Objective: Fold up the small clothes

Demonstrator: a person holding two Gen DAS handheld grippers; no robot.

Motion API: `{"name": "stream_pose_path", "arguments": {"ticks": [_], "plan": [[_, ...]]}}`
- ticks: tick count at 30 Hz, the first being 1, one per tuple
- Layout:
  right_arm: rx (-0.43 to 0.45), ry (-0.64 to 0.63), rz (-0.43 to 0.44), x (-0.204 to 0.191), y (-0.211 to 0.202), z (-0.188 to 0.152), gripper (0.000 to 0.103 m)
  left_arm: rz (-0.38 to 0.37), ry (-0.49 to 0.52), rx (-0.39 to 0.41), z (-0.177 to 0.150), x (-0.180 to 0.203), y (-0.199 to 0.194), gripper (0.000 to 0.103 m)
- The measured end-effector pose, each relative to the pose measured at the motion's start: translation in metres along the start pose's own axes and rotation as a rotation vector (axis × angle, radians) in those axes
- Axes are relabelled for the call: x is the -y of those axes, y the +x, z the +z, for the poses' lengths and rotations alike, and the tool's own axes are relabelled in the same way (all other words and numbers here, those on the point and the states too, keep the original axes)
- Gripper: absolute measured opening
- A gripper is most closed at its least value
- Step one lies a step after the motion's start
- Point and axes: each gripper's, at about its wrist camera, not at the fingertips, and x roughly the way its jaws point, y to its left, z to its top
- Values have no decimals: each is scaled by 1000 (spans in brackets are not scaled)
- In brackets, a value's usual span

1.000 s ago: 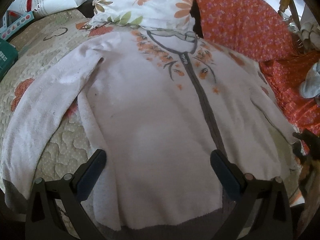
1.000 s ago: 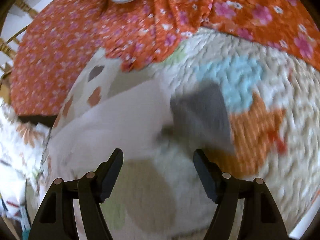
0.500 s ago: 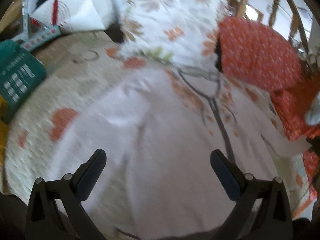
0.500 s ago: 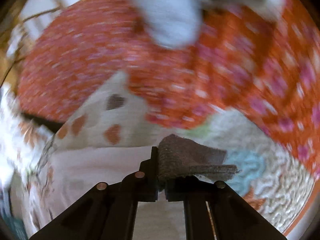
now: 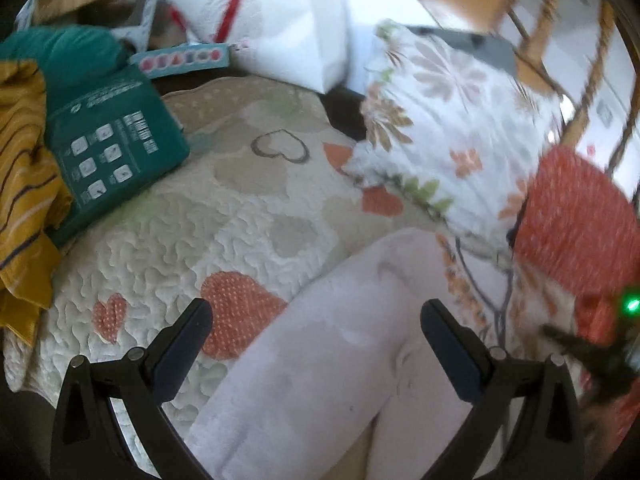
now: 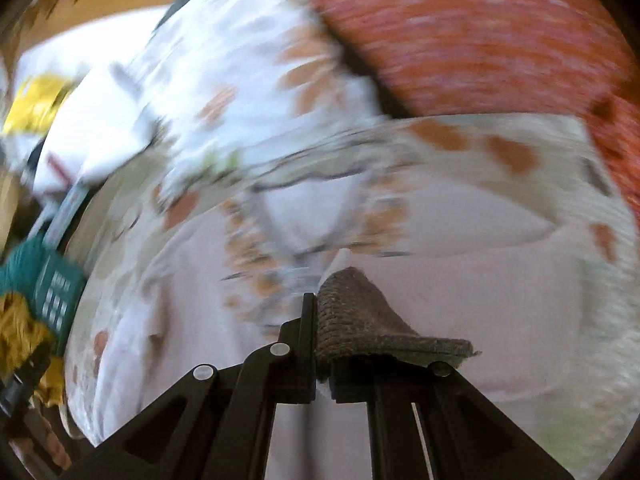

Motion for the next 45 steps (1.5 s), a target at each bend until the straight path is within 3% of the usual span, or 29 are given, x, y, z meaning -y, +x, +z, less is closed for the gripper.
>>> {"name": "stream_pose_path", "arguments": {"ticks": [5, 14, 18, 20, 23, 32, 33, 36, 42, 45], "plan": [[-50, -87, 13, -71, 57, -7, 5, -32, -81, 21, 12, -18, -6, 103], [-112, -200, -48, -133, 121, -6, 5, -20, -182, 31, 19, -48, -10, 103], [-166, -280, -15, -165, 138, -2, 19, -13, -205, 31, 19, -55, -9, 103], [-169, -301, 38, -173, 134, 2, 42, -8, -211, 32, 19, -58, -9, 103], [-138, -293, 147, -174, 111, 12, 55, -3, -237, 37, 21, -67, -11, 103], [-103, -266, 161, -143, 78, 20, 56, 25, -299, 51, 20, -89, -18, 103], [-99, -281, 141, -146, 77, 19, 56, 25, -304, 53, 20, -90, -18, 103], [-48, -486, -72, -185, 80, 10, 64, 29, -306, 76, 21, -91, -23, 103], [-89, -851, -123, -251, 118, -40, 69, 50, -314, 120, 24, -99, -33, 103], [-69, -981, -228, -269, 137, -70, 71, 67, -328, 147, 25, -107, -38, 103]]}}
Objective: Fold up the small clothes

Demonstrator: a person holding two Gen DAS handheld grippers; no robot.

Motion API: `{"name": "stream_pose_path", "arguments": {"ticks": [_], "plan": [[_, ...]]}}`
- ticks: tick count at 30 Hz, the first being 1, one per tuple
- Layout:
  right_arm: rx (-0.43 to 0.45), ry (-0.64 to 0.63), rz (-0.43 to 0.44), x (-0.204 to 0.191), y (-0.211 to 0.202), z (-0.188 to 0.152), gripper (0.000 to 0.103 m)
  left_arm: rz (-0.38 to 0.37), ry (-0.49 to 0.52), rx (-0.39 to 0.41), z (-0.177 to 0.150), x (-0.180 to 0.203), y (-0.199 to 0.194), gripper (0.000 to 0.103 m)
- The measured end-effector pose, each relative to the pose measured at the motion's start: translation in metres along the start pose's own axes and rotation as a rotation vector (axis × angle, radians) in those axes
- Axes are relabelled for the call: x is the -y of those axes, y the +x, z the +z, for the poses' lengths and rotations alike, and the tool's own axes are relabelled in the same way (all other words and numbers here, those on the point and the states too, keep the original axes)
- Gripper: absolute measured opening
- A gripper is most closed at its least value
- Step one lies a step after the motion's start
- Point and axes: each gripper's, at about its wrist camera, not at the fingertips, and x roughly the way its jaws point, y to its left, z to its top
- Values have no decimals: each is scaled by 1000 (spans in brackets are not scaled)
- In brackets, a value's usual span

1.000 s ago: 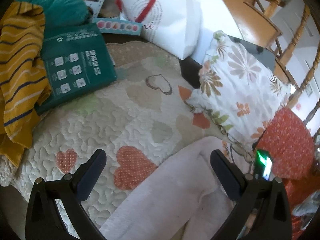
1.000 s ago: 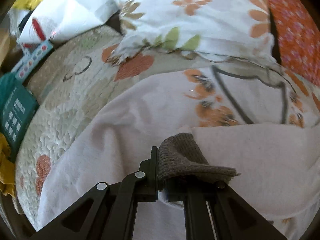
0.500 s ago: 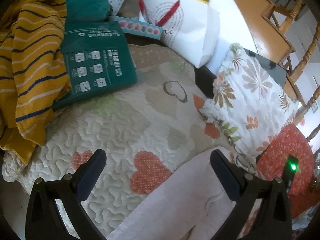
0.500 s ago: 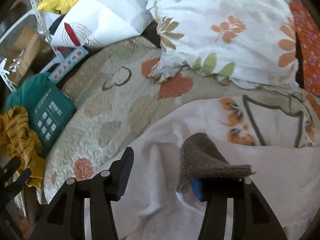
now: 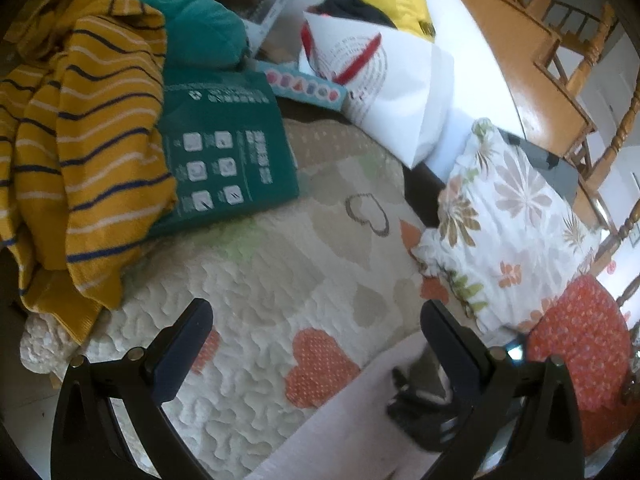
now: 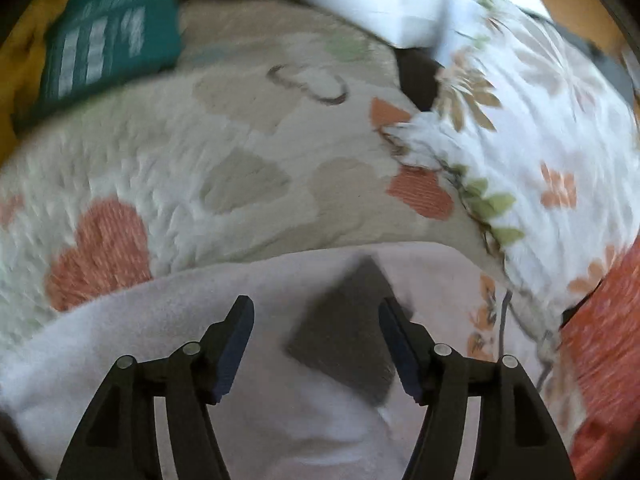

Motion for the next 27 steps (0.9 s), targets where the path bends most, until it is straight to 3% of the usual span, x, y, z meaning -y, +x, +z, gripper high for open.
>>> {"name": "stream_pose_path", "arguments": {"ticks": [3, 6, 8, 10, 13, 15, 17, 19, 21, 22, 23, 25, 27], "plan": [[22, -67, -42, -19, -2, -8, 71, 9, -2, 0, 2, -4, 0, 103], [81, 164, 99, 30, -33, -33, 72, 10, -2, -18, 0, -7, 2, 103], [106, 325, 131, 74, -47, -58, 72, 7, 3, -29, -2, -5, 3, 103], [116, 519, 109, 137, -58, -105, 72, -2, 15, -42, -4, -1, 5, 103], [49, 758, -92, 226, -55, -187, 73, -17, 36, -60, -10, 11, 9, 103], [-39, 897, -173, 273, -43, -240, 74, -30, 48, -71, -15, 22, 12, 103], [-108, 1013, -164, 303, -26, -284, 74, -39, 68, -82, -22, 35, 16, 103], [-144, 1117, -81, 316, -9, -314, 74, -45, 87, -93, -27, 46, 20, 103], [-122, 1206, 60, 319, 6, -330, 64, -49, 113, -103, -32, 57, 24, 103], [-118, 1229, 105, 320, 11, -332, 35, -46, 129, -104, -34, 62, 26, 103], [-126, 1237, 123, 320, 14, -333, 17, -33, 147, -105, -36, 66, 29, 103], [-137, 1207, 111, 325, 13, -333, 13, -22, 158, -111, -37, 68, 33, 103], [-204, 1171, 0, 334, 10, -340, 11, -9, 154, -110, -35, 66, 36, 103]]}}
